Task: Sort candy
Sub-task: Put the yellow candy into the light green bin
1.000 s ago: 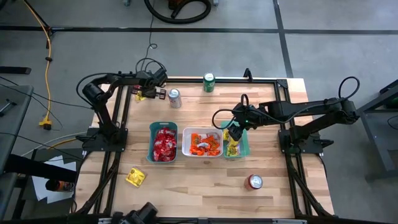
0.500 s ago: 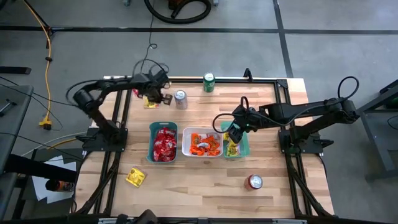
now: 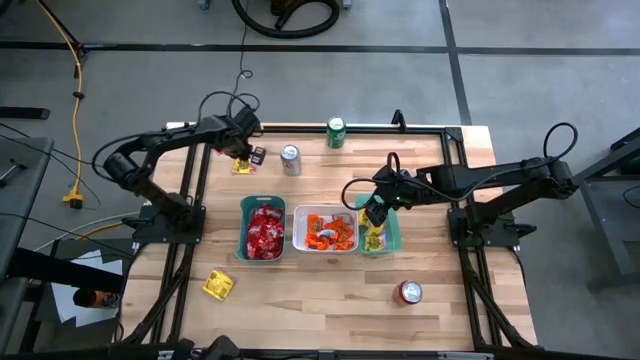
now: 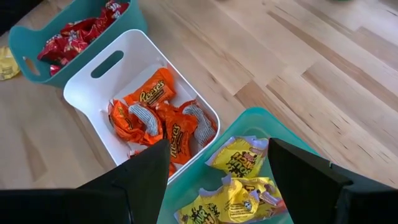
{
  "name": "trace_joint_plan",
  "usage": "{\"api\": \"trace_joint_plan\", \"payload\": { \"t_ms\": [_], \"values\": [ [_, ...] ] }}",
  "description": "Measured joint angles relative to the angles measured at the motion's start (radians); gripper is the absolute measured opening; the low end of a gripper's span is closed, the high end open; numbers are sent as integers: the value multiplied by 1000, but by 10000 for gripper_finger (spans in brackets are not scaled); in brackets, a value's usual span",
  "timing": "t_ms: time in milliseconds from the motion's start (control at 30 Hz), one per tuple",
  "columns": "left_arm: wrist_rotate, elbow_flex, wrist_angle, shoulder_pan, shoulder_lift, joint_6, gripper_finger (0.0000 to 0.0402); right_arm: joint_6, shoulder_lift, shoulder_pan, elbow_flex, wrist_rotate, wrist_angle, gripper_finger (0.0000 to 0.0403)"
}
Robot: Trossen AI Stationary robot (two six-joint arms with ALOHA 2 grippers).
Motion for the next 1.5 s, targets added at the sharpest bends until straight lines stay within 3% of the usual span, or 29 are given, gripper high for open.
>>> {"api": "trace_joint_plan", "payload": {
  "t_ms": [433, 700, 867, 1033, 1233, 1500],
  "values": [
    [8, -7, 50, 12, 84, 14, 165, 31, 0, 0, 0, 0, 2, 266],
    [8, -2, 48, 10, 174, 13, 192, 44, 0, 0, 0, 0, 2, 266],
    [8, -2, 48, -6, 174, 51, 148, 45, 0, 0, 0, 0, 2, 266],
    [10, -9, 12, -5, 113, 124, 20, 42, 0, 0, 0, 18, 2, 266],
    [46, -8, 9, 8, -72, 178, 4, 42, 0, 0, 0, 41, 5, 266],
    [346, -8, 162, -100, -415, 203, 1, -39, 1, 0, -1, 44, 145, 266]
  ]
}}
